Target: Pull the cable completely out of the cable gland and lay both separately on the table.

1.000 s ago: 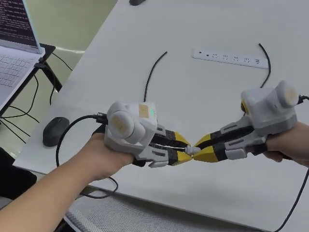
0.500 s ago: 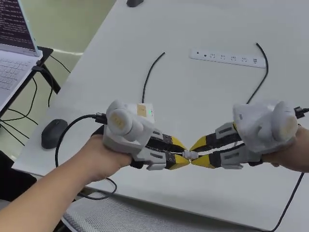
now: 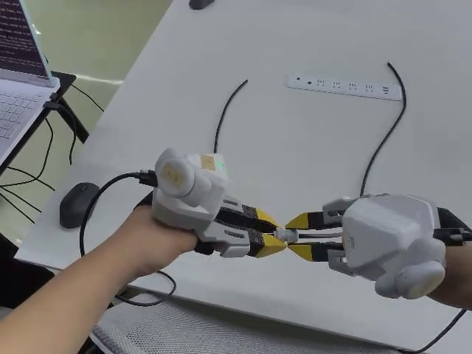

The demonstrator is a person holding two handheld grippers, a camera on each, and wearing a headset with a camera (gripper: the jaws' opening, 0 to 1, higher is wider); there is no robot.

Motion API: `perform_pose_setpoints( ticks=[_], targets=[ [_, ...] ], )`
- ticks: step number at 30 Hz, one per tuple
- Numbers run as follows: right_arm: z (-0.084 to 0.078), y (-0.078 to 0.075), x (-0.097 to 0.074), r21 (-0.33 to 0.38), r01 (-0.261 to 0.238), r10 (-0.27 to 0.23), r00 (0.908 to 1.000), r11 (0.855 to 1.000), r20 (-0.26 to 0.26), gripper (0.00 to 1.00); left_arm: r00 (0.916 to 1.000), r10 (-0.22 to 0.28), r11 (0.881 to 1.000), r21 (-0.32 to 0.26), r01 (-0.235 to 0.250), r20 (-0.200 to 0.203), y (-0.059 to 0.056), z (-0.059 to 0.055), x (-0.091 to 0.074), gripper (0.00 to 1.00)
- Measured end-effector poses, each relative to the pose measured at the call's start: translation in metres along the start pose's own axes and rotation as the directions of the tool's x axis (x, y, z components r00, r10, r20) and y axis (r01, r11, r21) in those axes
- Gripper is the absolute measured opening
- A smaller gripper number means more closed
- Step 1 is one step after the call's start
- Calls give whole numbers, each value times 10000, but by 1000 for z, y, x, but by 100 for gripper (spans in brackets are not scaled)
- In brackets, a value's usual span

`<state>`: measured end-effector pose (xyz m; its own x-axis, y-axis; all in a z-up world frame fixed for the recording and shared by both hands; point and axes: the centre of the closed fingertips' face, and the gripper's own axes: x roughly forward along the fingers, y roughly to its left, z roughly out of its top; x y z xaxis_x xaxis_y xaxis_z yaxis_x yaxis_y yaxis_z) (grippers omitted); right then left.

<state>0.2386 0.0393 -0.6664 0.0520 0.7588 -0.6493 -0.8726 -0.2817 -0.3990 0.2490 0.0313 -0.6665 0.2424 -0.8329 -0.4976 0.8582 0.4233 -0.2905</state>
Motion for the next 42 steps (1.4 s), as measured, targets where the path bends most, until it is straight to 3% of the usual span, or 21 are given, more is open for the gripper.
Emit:
perform_pose_setpoints(
  ticks=[4, 9, 13, 15, 17, 18, 19, 21, 22, 23, 25, 26, 27, 28, 29, 30, 33, 34, 35, 37, 42],
  targets=[
    [1, -3, -1, 527, -88, 81, 9999, 9986, 145, 8, 10000, 18, 10000, 67, -19, 64, 0, 1, -1, 15],
    [7, -6, -5, 1697, -431, 300, 9964, 9845, 791, 9, 9998, 4, 9997, 240, -9, 188, -1, 5, -4, 15],
    [5, -8, -9, 3660, -927, 512, 9913, 9260, 1215, 19, 9998, -37, 9992, 404, 29, 187, -1, 5, -3, 15],
    [9, -4, -14, 4367, -1768, 1035, 9770, 8821, 1866, 19, 10000, -17, 9980, 634, 11, 96, -1, 4, -3, 15],
    [2, -4, -15, 5459, -2194, 1292, 9714, 8086, 1990, 21, 10000, -38, 9965, 832, 31, 76, -2, 4, -4, 15],
    [0, -7, -16, 6038, -2486, 1377, 9647, 7574, 2245, 21, 10000, -59, 9956, 935, 52, 67, -4, 5, -4, 15],
    [1, -8, -16, 6088, -2548, 1335, 9621, 7513, 2378, 20, 10000, -67, 9952, 978, 60, 63, -4, 5, -4, 15],
    [4, -11, -19, 6529, -3194, 1470, 9408, 6868, 3055, 21, 9999, -84, 9934, 1144, 76, 58, -5, 5, -5, 15],
    [5, -11, -20, 6787, -3688, 1587, 9222, 6351, 3526, 23, 9999, -110, 9933, 1153, 101, 71, -5, 5, -5, 15],
    [5, -10, -21, 6935, -4023, 1741, 9095, 5977, 3775, 24, 9999, -123, 9928, 1190, 112, 87, -5, 5, -5, 15],
    [-3, -13, -18, 6943, -4023, 1863, 9111, 5968, 3677, 23, 9999, -135, 9916, 1287, 127, 52, -7, 5, -4, 15],
    [0, -9, -20, 7042, -4484, 2104, 8908, 5505, 4027, 23, 9999, -123, 9907, 1357, 117, 32, -8, 6, -4, 15],
    [2, -8, -21, 7123, -4705, 2171, 8800, 5208, 4225, 23, 9999, -119, 9905, 1368, 115, 28, -8, 6, -4, 15],
    [2, -8, -20, 7189, -4755, 2159, 8776, 5070, 4281, 22, 9999, -111, 9903, 1386, 107, 21, -8, 6, -4, 15],
    [1, -9, -19, 7192, -4782, 2140, 8759, 5041, 4324, 21, 10000, -67, 9892, 1465, 62, 29, -8, 7, -5, 15],
    [3, -8, -19, 7185, -4940, 2219, 8675, 4896, 4452, 21, 10000, -50, 9891, 1472, 44, 41, -8, 8, -5, 15],
    [9, -9, -19, 7152, -5051, 2132, 8601, 4831, 4634, 17, 10000, -18, 9892, 1466, 5, 89, -7, 8, -6, 15],
    [10, -9, -18, 7148, -5035, 2132, 8610, 4854, 4617, 16, 10000, -13, 9892, 1465, 0, 92, -7, 8, -6, 15],
    [10, -12, -17, 7068, -4948, 2006, 8642, 5057, 4614, 14, 9999, -17, 9890, 1479, 2, 100, -7, 8, -6, 15],
    [13, -11, -18, 7072, -5067, 2055, 8577, 4930, 4713, 13, 10000, 20, 9890, 1477, -31, 77, -7, 8, -7, 15],
    [16, -5, -16, 6961, -5190, 2341, 8520, 4961, 4684, 13, 10000, 30, 9893, 1459, -43, 94, -7, 8, -7, 15]
  ],
)
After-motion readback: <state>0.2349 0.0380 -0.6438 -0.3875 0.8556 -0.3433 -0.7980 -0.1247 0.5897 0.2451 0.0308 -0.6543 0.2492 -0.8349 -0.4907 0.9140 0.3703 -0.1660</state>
